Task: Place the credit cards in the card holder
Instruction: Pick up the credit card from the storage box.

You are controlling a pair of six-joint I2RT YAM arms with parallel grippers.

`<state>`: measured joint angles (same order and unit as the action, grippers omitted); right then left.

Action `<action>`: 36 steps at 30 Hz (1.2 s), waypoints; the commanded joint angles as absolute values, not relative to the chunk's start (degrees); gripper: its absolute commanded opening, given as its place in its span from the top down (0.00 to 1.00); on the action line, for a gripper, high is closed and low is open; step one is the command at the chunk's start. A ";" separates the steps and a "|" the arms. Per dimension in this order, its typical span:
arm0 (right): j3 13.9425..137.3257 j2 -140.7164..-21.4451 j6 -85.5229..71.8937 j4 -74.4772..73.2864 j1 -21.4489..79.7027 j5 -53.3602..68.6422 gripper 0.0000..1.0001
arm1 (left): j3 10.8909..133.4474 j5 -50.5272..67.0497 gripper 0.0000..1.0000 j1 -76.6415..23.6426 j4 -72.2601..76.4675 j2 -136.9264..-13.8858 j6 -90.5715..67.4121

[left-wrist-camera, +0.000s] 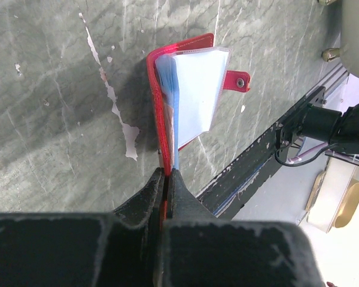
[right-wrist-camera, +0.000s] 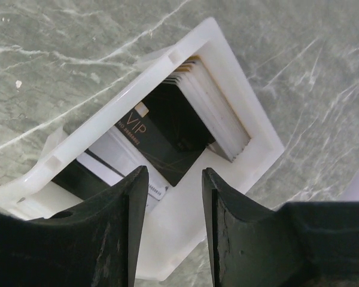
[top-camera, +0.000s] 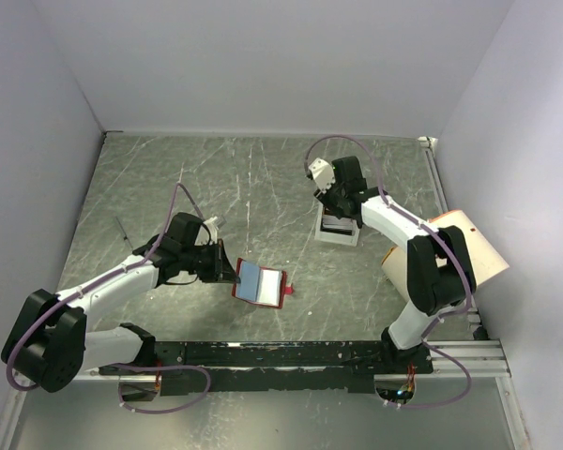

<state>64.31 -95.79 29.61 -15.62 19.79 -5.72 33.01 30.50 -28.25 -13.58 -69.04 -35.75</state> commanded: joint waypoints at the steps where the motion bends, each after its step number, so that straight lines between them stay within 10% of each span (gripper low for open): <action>1: 64.55 -95.82 37.31 -10.50 19.56 -4.93 0.58 | 33.67 32.63 0.93 -27.86 -12.92 -67.94 -35.45; 36: 59.75 -104.99 51.49 7.03 18.81 -11.49 0.66 | 33.33 32.38 0.93 -27.86 -12.45 -69.33 -35.31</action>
<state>60.49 -104.47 50.22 2.92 19.35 -10.20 32.99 31.20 -28.25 -13.54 -69.06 -35.77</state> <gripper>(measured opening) 0.348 0.083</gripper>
